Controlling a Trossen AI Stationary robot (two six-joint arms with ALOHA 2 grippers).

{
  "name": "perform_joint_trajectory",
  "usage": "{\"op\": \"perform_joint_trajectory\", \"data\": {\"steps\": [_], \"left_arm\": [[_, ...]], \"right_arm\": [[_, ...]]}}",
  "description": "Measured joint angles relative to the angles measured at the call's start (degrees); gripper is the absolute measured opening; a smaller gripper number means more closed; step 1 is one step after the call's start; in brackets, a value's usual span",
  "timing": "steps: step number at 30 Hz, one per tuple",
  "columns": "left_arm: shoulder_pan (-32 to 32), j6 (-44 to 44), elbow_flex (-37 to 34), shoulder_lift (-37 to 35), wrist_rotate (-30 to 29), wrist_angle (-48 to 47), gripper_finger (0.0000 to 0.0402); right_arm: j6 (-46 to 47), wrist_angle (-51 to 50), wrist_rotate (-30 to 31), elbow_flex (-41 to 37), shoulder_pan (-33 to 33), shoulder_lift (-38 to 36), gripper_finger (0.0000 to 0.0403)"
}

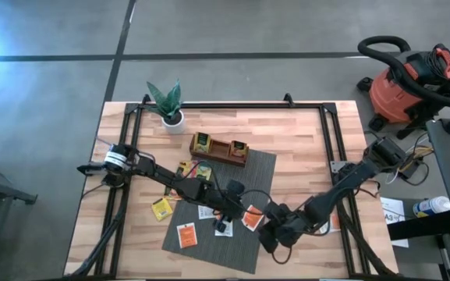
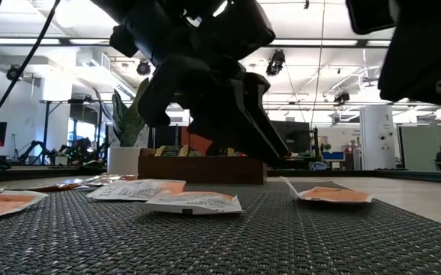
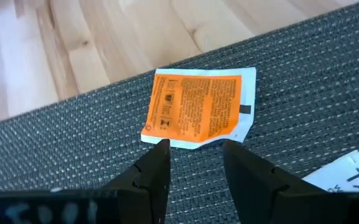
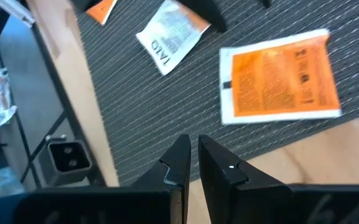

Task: Pick & Place Tea
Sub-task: Put the white tea bag into the middle compartment of the wooden organizer

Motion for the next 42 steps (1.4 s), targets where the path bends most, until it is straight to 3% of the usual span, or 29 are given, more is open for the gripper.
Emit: {"op": "perform_joint_trajectory", "data": {"steps": [8,19,42], "left_arm": [[0.2,5.2,0.0,2.36,2.42,3.42,0.0142],[-0.48,5.4,0.0,4.24,3.13,5.3,0.0142],[-2.21,4.81,0.09,8.2,3.84,12.13,0.0142]], "right_arm": [[1.23,0.41,0.0,0.0,0.64,1.33,0.0039],[3.7,0.13,1.47,-0.09,-0.1,5.64,0.0063],[5.16,-0.01,3.1,-1.9,-0.65,5.66,0.0059]]}}
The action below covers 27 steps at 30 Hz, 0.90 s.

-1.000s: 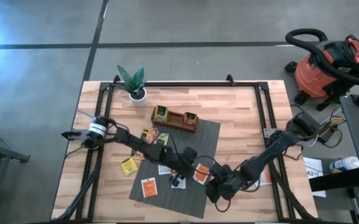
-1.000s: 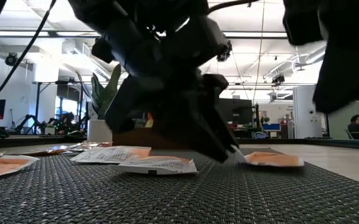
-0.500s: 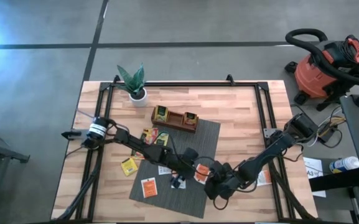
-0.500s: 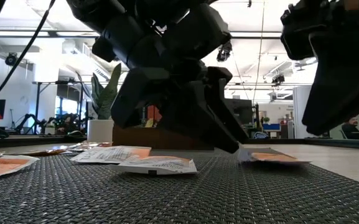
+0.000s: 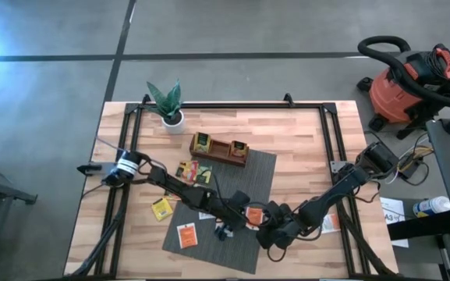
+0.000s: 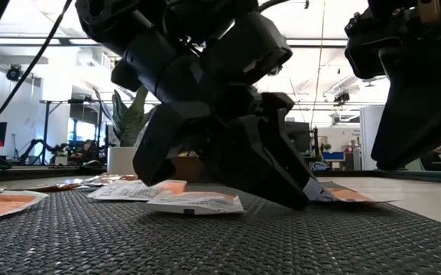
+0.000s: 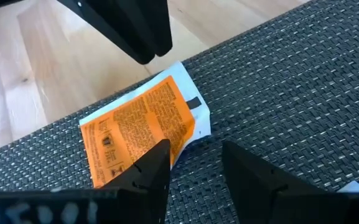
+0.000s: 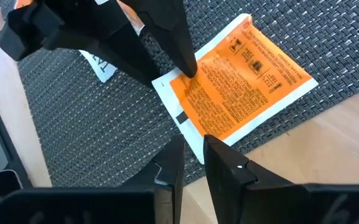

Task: Pick & Place Tea
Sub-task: Put the white tea bag into the middle compartment of the wooden organizer

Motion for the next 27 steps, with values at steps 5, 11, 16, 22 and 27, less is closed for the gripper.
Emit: {"op": "perform_joint_trajectory", "data": {"steps": [5,11,16,22,27], "left_arm": [[-0.1,-0.94,-0.02,0.14,-0.51,1.49,0.0142],[-0.1,-1.16,-0.02,0.21,-0.73,3.58,0.0142],[-0.1,-1.49,-0.02,0.21,-0.75,3.64,0.014],[-0.08,-1.46,-0.04,0.21,-0.88,5.03,0.0114],[-0.08,-1.44,-0.04,0.21,-0.88,5.79,0.0082]], "right_arm": [[0.0,0.02,-0.36,-0.22,0.02,0.0,0.0059],[0.02,0.02,-0.44,-0.3,0.02,0.0,0.0059],[0.02,0.05,-0.55,-0.3,0.02,0.0,0.0059],[0.02,0.07,-0.55,-0.3,0.02,0.0,0.0059],[0.9,0.04,-0.55,-0.3,0.07,0.0,0.0059]]}}
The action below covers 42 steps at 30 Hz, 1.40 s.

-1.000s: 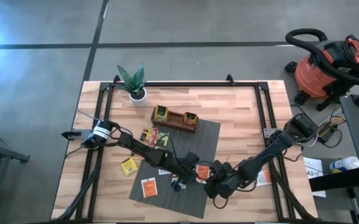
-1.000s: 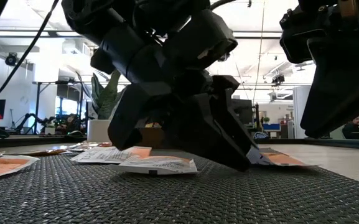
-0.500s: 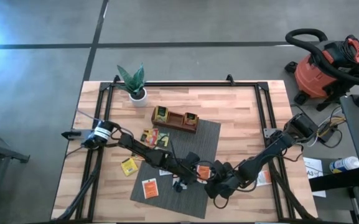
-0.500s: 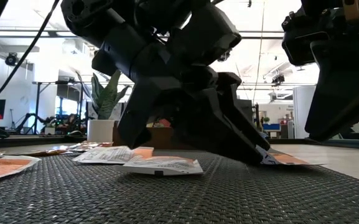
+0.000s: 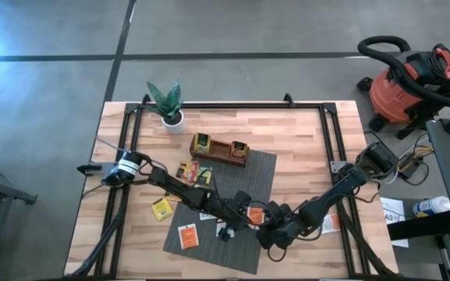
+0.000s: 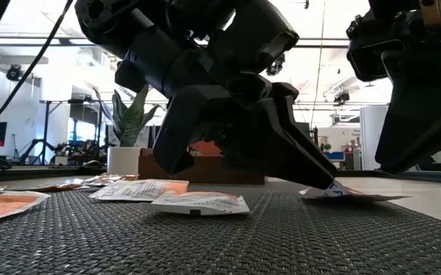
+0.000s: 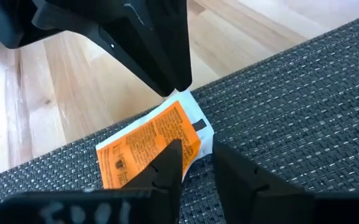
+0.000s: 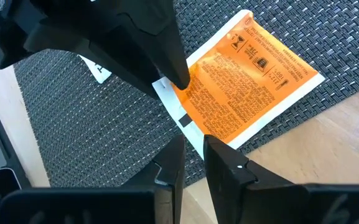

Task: Pick & Place Tea
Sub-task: Put the white tea bag into the middle compartment of the wooden organizer

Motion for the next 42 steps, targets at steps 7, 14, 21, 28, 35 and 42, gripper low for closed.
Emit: {"op": "perform_joint_trajectory", "data": {"steps": [7,14,21,28,35,42], "left_arm": [[0.0,-0.21,0.0,0.66,0.01,0.29,0.004],[0.0,-6.96,-0.02,0.48,-2.05,0.2,0.0002],[0.0,-14.41,-0.01,-5.71,-3.23,-3.06,0.0001],[0.73,-20.12,-0.04,-15.81,-3.52,-11.98,0.0],[4.64,-27.06,-0.04,-27.07,-3.73,-17.94,0.0],[13.52,-40.49,-0.04,-34.89,13.83,-20.63,0.0]], "right_arm": [[0.27,0.04,0.0,-0.02,0.0,0.0,0.0059],[0.24,-0.19,1.89,0.59,0.44,-1.47,0.0059],[2.19,-11.23,11.94,4.4,3.19,-9.67,0.0059],[3.53,-26.17,17.45,8.42,4.59,-14.63,0.0059],[-0.71,-29.89,18.68,9.53,4.33,-15.75,0.0059],[-13.12,-30.91,18.64,11.2,4.35,-16.99,0.0059]]}}
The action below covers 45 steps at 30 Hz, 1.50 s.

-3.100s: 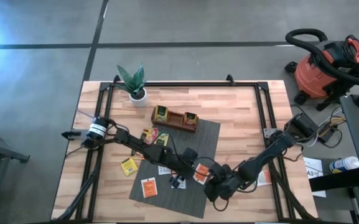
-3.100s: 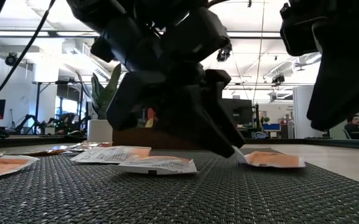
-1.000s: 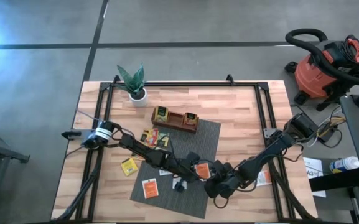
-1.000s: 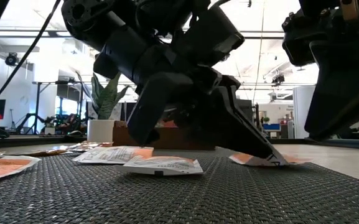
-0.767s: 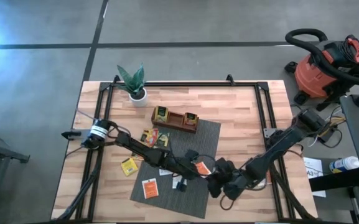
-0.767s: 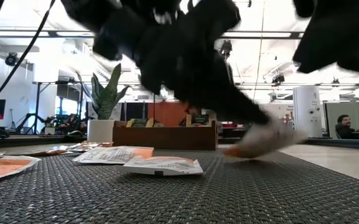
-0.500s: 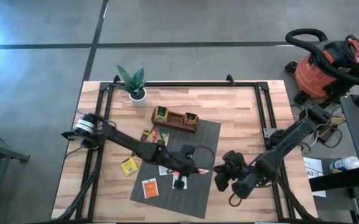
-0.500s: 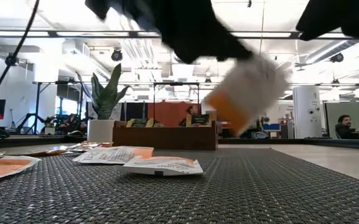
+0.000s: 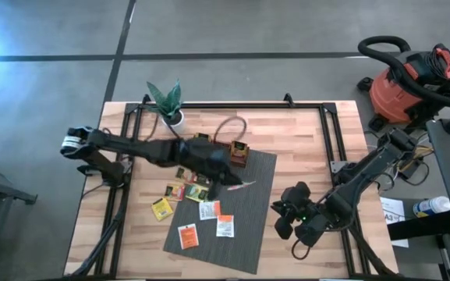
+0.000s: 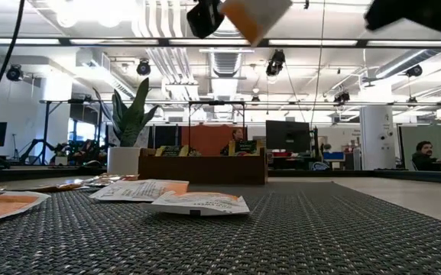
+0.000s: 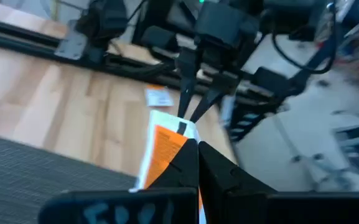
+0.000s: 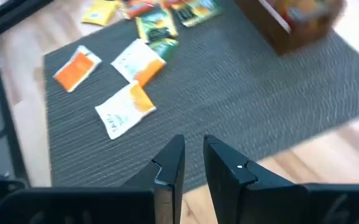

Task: Pick & Place Tea
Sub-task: Put the white tea bag into the middle compartment of the wooden organizer

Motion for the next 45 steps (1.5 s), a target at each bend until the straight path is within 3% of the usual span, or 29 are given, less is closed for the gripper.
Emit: {"op": "perform_joint_trajectory", "data": {"steps": [3,11,16,20,26,30,45], "left_arm": [[1.23,-2.05,0.0,-1.71,2.88,-0.09,0.0],[1.1,-7.52,0.0,-2.83,1.78,0.49,0.0],[0.28,-9.19,0.0,-2.83,-2.54,1.03,0.0],[-1.16,-9.85,0.0,-2.83,-6.33,1.01,0.0],[-3.29,-8.04,0.0,-2.86,-8.1,0.97,0.0],[-3.4,-6.2,-0.1,-3.07,-8.19,-0.2,0.0],[1.24,-4.53,-9.16,-7.26,-0.65,11.22,0.0]], "right_arm": [[-8.52,-0.16,0.02,2.78,-0.27,-0.65,0.0059],[-28.94,-2.33,0.02,10.69,-2.08,-1.46,0.0059],[-33.51,-6.4,-0.43,14.84,-5.36,-2.1,0.0059],[-39.51,-6.43,-4.95,17.64,-9.06,-2.81,0.0059],[-50.3,-6.05,-6.7,21.23,-12.55,-1.55,0.0059],[-52.8,-6.01,-6.71,22.54,-13.7,-1.39,0.006],[-58.54,-3.38,-11.23,23.49,-20.12,3.23,0.0174]]}}
